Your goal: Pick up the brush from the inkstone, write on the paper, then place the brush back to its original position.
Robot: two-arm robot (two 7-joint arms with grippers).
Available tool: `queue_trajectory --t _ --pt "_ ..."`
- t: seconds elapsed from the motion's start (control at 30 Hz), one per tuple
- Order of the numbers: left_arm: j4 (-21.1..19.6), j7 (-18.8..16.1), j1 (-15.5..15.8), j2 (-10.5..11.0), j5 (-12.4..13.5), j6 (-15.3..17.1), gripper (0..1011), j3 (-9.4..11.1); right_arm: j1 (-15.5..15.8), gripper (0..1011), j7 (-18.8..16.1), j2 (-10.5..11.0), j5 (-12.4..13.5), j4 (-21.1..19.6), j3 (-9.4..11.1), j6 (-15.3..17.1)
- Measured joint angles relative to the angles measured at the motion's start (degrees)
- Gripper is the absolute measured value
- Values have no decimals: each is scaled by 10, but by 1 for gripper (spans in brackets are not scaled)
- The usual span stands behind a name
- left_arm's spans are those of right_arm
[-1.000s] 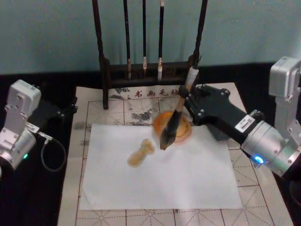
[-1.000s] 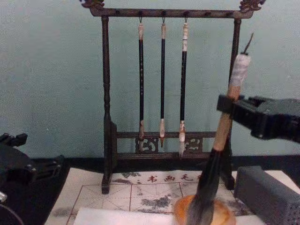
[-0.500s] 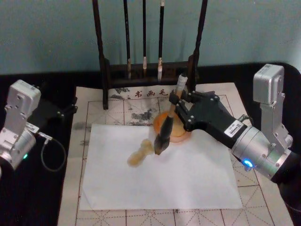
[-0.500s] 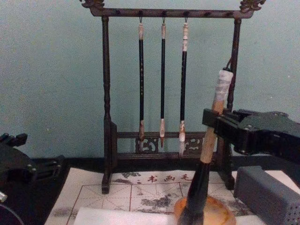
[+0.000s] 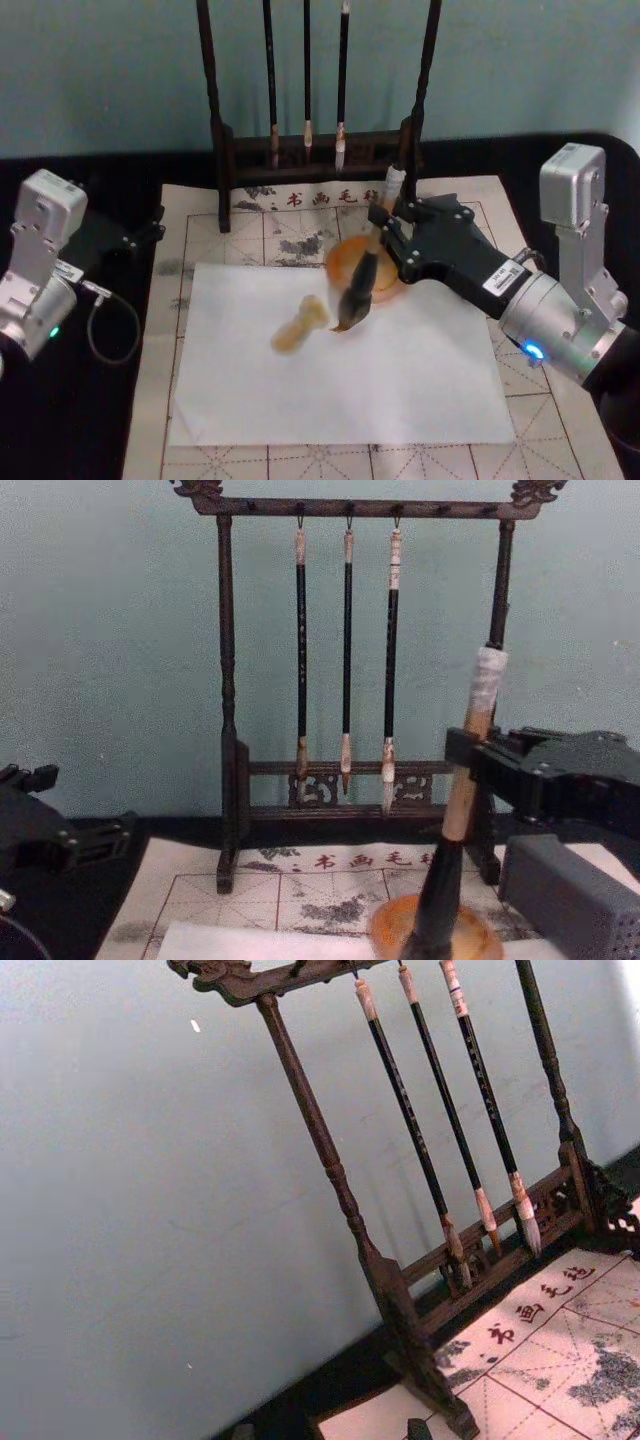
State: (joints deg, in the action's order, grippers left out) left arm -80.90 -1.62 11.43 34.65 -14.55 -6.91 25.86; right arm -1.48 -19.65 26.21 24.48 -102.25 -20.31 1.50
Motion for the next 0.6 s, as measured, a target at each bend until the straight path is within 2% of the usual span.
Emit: queue_trajectory --t 0.6 --pt "0 0 0 0 0 0 1001 0 32 198 1 7 -10 -23 35 3"
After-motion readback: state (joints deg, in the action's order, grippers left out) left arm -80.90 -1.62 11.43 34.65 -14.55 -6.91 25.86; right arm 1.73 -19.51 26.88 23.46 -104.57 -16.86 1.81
